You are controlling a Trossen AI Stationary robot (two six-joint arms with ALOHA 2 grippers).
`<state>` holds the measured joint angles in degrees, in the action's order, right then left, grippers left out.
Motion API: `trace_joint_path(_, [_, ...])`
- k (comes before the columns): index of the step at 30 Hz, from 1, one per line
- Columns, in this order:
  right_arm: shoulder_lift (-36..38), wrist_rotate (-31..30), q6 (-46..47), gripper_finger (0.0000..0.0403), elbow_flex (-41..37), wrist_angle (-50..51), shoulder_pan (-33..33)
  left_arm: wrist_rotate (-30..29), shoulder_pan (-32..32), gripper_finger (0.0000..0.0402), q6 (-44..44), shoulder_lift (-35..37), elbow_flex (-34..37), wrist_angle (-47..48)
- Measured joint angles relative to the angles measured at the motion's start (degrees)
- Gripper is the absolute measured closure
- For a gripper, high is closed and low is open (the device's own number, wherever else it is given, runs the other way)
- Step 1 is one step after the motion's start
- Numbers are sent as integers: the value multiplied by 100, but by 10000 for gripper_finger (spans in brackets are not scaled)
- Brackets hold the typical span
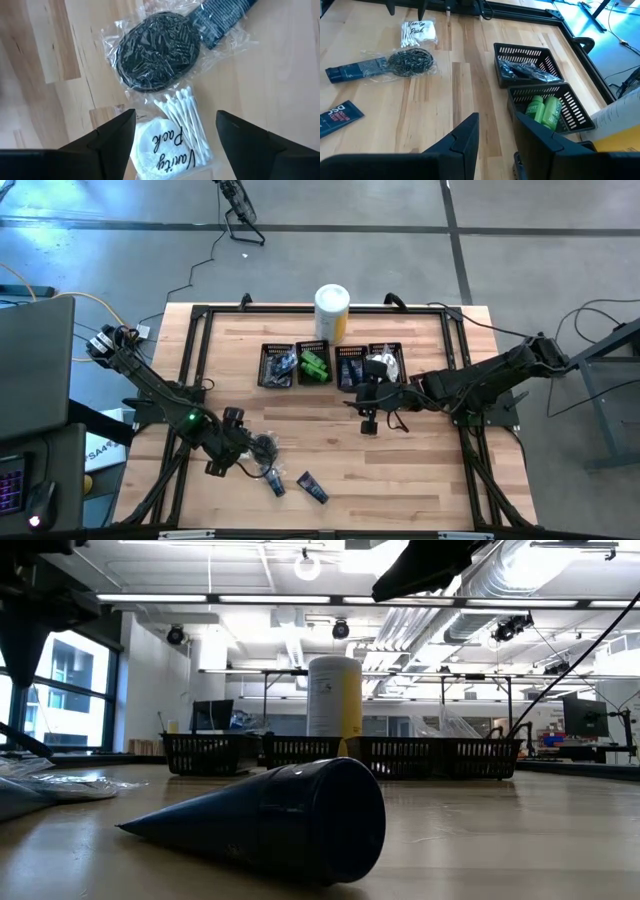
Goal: Pick & Place Travel size toiletries
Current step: Put the cotton pack into the right black bin
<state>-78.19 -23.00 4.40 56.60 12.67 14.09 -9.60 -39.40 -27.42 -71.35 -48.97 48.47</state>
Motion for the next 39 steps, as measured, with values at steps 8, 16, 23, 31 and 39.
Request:
trace_joint_path(8, [0, 2, 20, 290, 0, 0, 0, -22, 0, 130, 479, 0, 0, -78])
trace_joint_path(16, [0, 1, 31, 290, 0, -81, 0, -56, 2, 130, 507, 0, 0, -120])
trace_joint_path(23, [0, 0, -7, 290, 0, -328, 0, 320, -28, 130, 507, -109, 0, -139])
trace_joint_path(31, [0, 2, -11, 290, 0, -306, 0, 456, -234, 130, 363, -575, 0, -209])
trace_joint_path(39, [0, 2, -13, 290, 0, -302, 0, 465, -227, 130, 164, -1283, 0, -251])
